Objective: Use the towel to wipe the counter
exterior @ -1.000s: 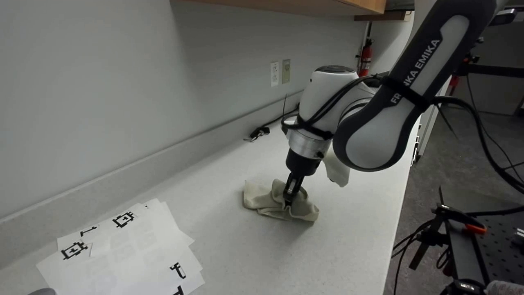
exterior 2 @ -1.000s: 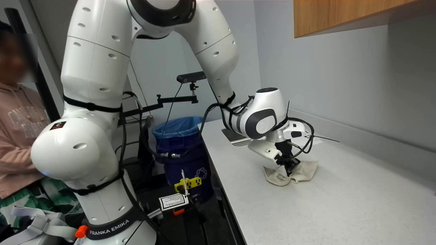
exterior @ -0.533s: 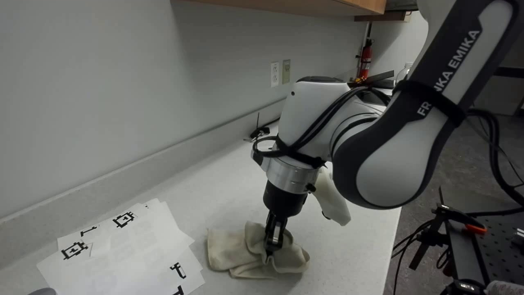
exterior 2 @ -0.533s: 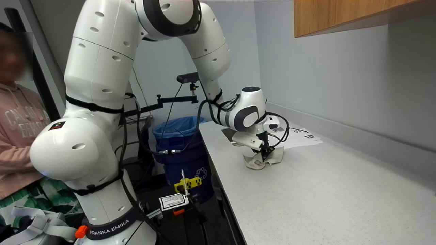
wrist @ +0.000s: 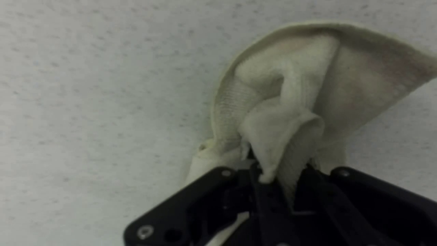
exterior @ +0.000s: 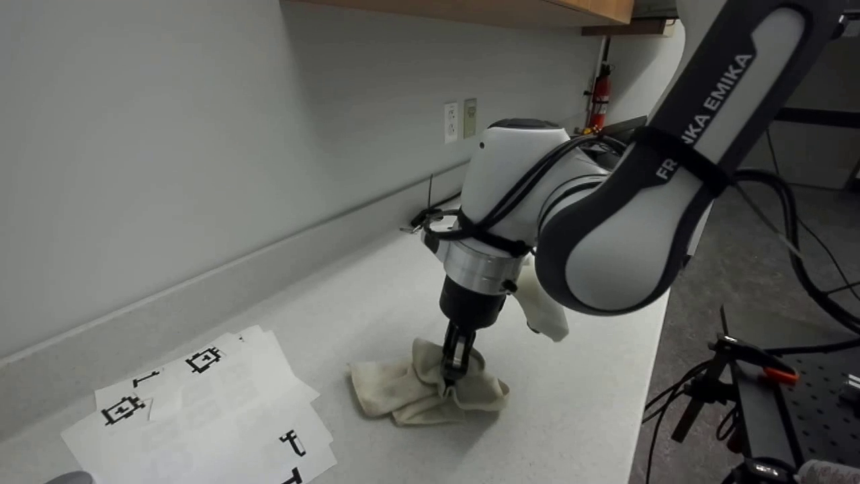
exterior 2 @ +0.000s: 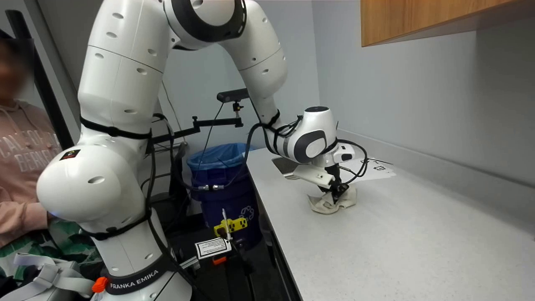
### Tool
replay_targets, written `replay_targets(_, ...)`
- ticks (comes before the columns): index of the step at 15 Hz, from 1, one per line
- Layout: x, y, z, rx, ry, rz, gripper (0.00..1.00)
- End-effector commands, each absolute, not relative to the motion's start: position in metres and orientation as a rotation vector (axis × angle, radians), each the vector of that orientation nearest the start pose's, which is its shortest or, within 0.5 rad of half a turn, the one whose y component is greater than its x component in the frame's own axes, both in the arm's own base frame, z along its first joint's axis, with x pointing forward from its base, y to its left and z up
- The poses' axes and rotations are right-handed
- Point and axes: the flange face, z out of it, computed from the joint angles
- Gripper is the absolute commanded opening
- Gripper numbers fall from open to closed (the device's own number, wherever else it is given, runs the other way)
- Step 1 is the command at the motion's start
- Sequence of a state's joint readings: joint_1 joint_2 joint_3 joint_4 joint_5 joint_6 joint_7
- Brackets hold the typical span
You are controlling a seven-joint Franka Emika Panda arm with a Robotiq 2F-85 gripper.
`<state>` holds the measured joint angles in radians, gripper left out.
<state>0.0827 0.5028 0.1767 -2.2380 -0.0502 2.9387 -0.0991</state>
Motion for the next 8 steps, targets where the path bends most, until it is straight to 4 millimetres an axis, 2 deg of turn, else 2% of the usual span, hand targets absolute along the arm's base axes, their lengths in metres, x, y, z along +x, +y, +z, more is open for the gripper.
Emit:
replay_targets(1, 0.535, 0.075, 0.164, -3.08, -0.41, -0.304, 0.02)
replay_targets(5, 0.53, 0.002, 0.175, -3.151, -0.183, -0.343, 0.02)
replay_targets(8, 0.521, -0.038, 0.18, -3.181, -0.036, -0.371, 0.02)
